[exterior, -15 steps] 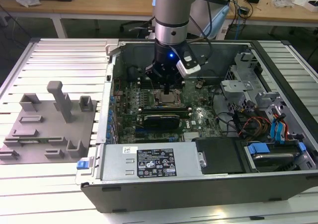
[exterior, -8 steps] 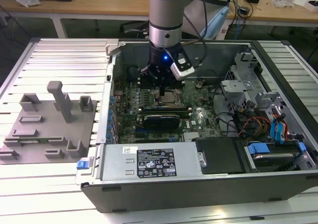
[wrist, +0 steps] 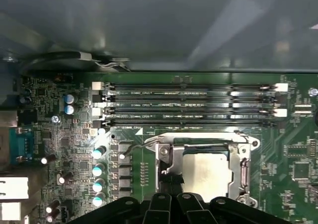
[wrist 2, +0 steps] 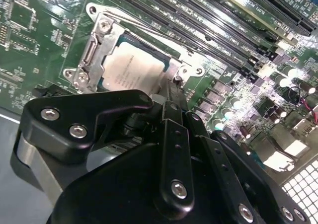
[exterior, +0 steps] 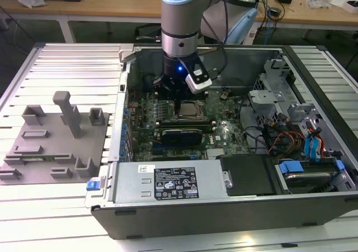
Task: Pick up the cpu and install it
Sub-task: 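Close the cpu cover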
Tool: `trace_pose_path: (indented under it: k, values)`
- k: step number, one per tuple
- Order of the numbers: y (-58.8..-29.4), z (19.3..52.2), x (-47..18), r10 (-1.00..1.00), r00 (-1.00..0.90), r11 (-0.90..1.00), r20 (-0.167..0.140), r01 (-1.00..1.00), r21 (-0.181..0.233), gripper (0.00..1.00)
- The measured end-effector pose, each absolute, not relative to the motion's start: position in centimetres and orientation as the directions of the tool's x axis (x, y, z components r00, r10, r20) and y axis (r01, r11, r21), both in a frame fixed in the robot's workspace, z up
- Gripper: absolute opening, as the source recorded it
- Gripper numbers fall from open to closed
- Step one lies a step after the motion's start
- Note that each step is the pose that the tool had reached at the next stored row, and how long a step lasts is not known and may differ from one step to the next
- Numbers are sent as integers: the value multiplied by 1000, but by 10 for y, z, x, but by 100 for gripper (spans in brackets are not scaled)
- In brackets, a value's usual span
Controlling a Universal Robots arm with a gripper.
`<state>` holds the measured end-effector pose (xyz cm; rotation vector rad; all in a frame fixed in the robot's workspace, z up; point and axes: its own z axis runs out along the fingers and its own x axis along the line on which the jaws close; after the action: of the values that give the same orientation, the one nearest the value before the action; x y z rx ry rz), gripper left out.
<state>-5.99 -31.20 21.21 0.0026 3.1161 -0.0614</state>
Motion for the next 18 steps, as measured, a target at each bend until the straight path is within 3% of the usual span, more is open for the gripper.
trace_pose_path:
  k: [18]
  values:
    - [-312, 202, -62, 1, -1000, 999, -25, 2, -39, 11]
